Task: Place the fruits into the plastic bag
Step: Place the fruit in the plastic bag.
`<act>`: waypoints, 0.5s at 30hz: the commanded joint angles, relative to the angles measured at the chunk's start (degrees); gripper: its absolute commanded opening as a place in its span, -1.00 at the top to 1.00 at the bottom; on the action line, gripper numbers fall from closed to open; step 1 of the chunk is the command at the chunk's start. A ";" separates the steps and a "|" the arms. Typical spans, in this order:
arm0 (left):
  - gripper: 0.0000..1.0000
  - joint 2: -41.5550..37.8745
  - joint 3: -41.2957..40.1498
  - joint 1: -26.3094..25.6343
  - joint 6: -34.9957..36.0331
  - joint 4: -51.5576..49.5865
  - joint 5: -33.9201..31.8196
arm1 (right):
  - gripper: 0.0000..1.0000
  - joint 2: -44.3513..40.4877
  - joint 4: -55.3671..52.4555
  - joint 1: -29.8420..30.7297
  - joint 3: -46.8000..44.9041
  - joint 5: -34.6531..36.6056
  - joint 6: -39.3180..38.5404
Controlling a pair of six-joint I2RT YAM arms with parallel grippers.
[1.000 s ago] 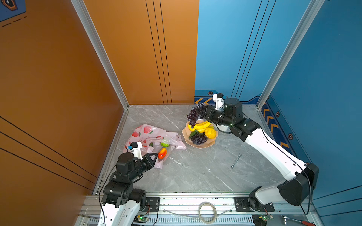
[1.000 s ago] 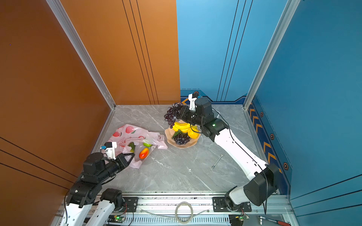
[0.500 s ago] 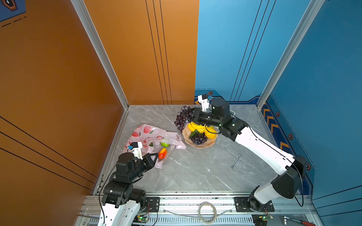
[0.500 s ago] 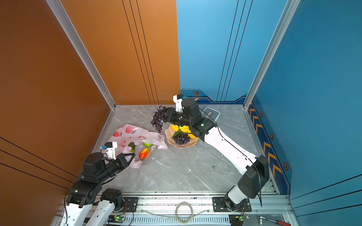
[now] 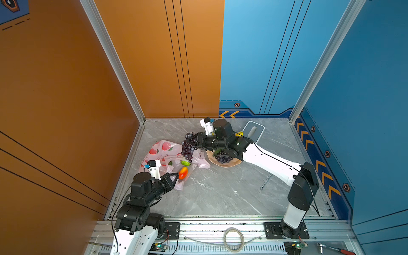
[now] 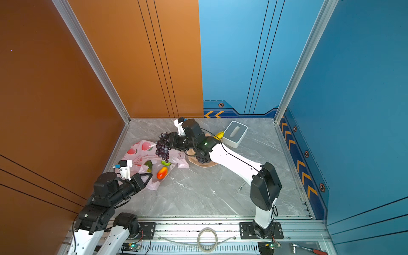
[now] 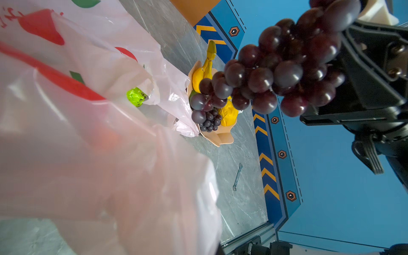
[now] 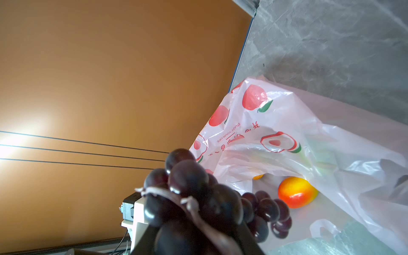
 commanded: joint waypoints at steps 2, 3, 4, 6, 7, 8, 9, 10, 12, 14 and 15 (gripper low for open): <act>1.00 0.24 1.80 0.67 0.60 0.76 0.65 | 0.27 2.07 4.06 1.31 2.31 -1.78 1.88; 1.00 0.34 1.93 0.71 0.67 0.81 0.62 | 0.28 2.49 4.26 1.62 2.16 -1.88 2.02; 1.00 0.33 2.08 0.73 0.69 0.76 0.51 | 0.28 3.06 4.49 1.90 2.31 -2.04 2.14; 1.00 0.48 2.24 0.71 0.86 0.76 0.36 | 0.28 4.08 4.88 2.50 2.24 -2.32 2.50; 1.00 0.41 2.32 0.73 0.86 0.76 0.24 | 0.27 4.62 5.07 2.77 2.26 -2.41 2.66; 1.00 0.52 2.40 0.72 0.86 0.76 0.11 | 0.27 5.14 5.10 3.05 2.24 -2.50 2.71; 1.00 0.48 2.50 0.71 0.86 0.76 0.02 | 0.27 5.61 5.23 3.35 2.24 -2.66 2.82; 1.00 0.47 2.55 0.71 0.86 0.83 -0.10 | 0.27 6.10 5.42 3.74 2.13 -2.76 2.81; 1.00 0.43 2.84 0.80 0.86 0.87 -0.33 | 0.28 6.91 5.61 4.40 1.81 -2.85 2.87; 1.00 0.42 3.18 0.80 0.86 0.93 -0.70 | 0.28 7.62 6.02 4.82 1.37 -3.03 3.02; 1.00 0.34 3.37 0.80 0.86 0.93 -0.96 | 0.28 7.89 6.49 5.11 0.96 -3.12 3.18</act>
